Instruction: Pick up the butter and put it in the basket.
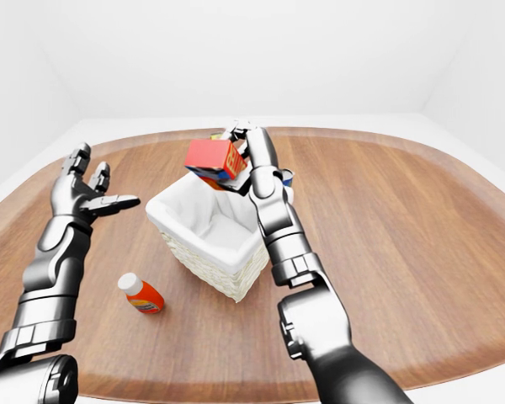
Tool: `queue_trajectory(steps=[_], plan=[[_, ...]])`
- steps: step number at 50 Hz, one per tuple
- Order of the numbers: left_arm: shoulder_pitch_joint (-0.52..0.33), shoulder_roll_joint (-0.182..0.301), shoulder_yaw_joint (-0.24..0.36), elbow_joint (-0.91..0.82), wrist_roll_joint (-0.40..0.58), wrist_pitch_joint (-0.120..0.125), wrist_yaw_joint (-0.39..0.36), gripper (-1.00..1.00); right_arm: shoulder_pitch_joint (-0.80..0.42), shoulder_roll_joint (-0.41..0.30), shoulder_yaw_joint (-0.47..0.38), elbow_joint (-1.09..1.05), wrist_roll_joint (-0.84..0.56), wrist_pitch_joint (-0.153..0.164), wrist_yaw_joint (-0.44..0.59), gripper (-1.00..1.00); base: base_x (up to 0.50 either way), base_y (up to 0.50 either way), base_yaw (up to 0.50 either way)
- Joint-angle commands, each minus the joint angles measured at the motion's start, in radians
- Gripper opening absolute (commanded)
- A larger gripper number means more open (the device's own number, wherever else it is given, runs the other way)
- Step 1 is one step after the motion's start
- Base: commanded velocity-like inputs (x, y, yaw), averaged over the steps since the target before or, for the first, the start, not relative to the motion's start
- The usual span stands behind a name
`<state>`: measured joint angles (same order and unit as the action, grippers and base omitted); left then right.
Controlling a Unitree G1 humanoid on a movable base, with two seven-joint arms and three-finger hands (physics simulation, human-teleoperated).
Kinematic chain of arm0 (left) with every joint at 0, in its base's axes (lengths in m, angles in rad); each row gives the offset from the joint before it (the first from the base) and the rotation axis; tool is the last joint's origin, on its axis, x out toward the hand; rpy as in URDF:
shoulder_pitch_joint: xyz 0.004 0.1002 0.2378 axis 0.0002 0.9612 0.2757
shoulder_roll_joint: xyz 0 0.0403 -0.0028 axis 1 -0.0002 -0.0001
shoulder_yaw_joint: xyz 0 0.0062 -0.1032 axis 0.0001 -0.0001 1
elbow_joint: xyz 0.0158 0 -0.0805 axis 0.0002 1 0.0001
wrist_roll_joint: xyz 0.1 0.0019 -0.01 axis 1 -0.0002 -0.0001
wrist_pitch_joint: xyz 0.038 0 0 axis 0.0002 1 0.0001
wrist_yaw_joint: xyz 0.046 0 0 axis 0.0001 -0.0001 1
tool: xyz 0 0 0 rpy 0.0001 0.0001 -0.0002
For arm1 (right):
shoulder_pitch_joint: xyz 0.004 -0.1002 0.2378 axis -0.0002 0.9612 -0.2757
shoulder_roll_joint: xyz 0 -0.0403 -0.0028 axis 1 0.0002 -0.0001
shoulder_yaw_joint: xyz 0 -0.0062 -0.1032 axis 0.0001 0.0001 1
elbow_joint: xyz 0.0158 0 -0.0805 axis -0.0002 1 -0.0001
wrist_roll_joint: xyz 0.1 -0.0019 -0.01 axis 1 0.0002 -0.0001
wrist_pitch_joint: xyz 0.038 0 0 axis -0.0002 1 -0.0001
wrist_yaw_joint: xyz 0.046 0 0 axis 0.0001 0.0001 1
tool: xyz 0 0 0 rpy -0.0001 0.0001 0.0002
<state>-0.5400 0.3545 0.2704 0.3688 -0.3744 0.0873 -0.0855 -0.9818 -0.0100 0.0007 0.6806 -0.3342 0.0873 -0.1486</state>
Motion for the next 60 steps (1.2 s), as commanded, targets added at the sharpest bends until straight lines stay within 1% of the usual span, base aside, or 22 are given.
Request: queue_trajectory(steps=[1, 12, 18, 25, 60], plan=[[-0.006, -0.001, -0.004, 0.060, 0.003, 0.000, -0.010, 1.00, -0.031, 0.016, -0.008, 0.078, 0.090, 0.000, -0.082, -1.00, 0.00, 0.00, 0.00], [-0.014, 0.001, -0.006, 0.103, 0.005, 0.000, -0.016, 1.00, -0.043, 0.031, -0.002, 0.181, 0.109, 0.000, -0.111, -1.00, 0.00, 0.00, 0.00], [-0.025, 0.003, -0.009, 0.148, 0.007, 0.000, -0.024, 1.00, -0.081, 0.039, -0.008, 0.298, 0.120, 0.000, -0.128, -1.00, 0.00, 0.00, 0.00], [-0.031, 0.006, -0.010, 0.166, 0.004, 0.000, -0.026, 1.00, -0.109, 0.044, -0.015, 0.381, 0.130, 0.000, -0.147, -1.00, 0.00, 0.00, 0.00], [-0.025, 0.021, 0.000, 0.181, -0.011, 0.000, -0.029, 1.00, -0.182, 0.093, -0.030, 0.559, 0.121, 0.000, -0.195, -1.00, 0.00, 0.00, 0.00]])
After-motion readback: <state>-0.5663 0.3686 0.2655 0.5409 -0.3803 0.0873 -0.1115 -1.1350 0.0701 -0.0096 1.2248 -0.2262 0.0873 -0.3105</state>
